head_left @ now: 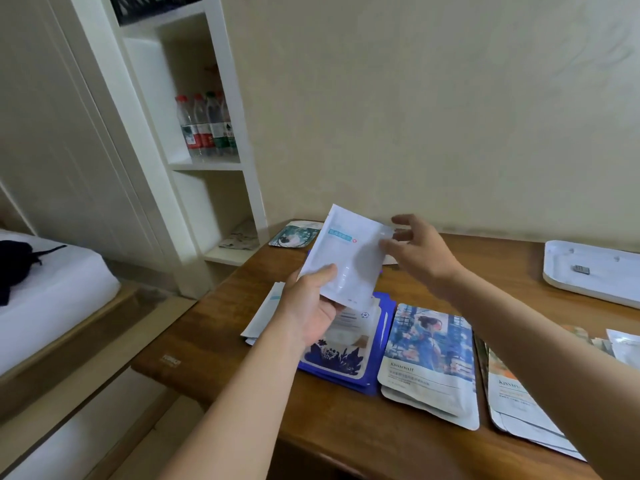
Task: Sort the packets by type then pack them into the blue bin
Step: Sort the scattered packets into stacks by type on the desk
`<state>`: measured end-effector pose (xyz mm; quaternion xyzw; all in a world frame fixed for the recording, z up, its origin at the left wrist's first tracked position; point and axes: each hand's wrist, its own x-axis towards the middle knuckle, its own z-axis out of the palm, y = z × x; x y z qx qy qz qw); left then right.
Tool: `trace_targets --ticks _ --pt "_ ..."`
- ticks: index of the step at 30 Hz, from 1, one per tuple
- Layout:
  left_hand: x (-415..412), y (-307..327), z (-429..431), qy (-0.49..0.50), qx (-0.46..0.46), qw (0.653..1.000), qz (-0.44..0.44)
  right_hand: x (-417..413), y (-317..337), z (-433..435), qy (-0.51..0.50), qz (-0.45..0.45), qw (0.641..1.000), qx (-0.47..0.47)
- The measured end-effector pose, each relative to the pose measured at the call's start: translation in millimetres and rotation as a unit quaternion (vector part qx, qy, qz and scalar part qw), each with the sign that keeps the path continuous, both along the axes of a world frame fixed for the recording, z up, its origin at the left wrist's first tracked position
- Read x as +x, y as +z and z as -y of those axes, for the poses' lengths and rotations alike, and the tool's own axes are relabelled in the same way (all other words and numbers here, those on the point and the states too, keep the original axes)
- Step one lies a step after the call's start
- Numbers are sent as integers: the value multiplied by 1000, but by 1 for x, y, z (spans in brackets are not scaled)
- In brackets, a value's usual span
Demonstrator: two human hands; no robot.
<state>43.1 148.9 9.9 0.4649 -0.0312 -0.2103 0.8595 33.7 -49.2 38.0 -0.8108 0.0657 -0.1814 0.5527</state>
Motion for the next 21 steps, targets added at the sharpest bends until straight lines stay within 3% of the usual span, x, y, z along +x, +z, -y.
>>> trace_targets --ticks 3,6,9,12,15,21 --pt "4 1 -20 27 48 998 18 7 6 -16 75 -38 987 139" --pt "13 5 -47 142 129 981 41 25 3 -34 88 -47 983 153" --pt "29 5 -82 249 235 937 65 49 -2 -57 83 -71 984 139" --pt "40 -1 -111 288 380 872 108 73 -12 -83 87 -100 988 79" --pt "44 -14 -125 261 508 808 144 92 -30 -99 71 -138 986 -55" --pt "51 -40 -131 177 634 732 175 103 -47 -109 73 -170 952 -244"
